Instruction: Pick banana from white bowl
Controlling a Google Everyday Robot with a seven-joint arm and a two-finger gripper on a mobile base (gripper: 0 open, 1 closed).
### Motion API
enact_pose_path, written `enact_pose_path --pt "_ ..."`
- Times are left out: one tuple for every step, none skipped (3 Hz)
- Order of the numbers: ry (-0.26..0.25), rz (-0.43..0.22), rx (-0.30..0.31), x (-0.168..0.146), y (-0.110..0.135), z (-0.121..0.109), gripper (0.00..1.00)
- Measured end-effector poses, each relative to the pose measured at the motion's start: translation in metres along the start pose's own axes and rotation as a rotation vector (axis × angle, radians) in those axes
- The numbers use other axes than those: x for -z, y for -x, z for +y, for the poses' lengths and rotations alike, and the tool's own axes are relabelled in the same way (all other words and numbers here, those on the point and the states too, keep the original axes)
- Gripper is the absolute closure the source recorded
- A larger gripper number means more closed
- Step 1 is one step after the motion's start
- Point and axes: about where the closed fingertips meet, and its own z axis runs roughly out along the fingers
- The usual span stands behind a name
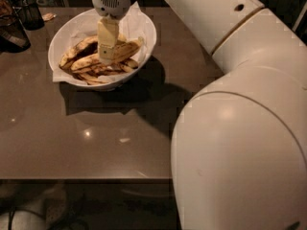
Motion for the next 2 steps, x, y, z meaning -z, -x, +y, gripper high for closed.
enact_pose_path --pt "0.047 -0.015 -0.028 -0.017 -0.003 0.002 0.18" --pt "0.084 -0.02 -0.045 -0.031 -0.004 0.003 0.19"
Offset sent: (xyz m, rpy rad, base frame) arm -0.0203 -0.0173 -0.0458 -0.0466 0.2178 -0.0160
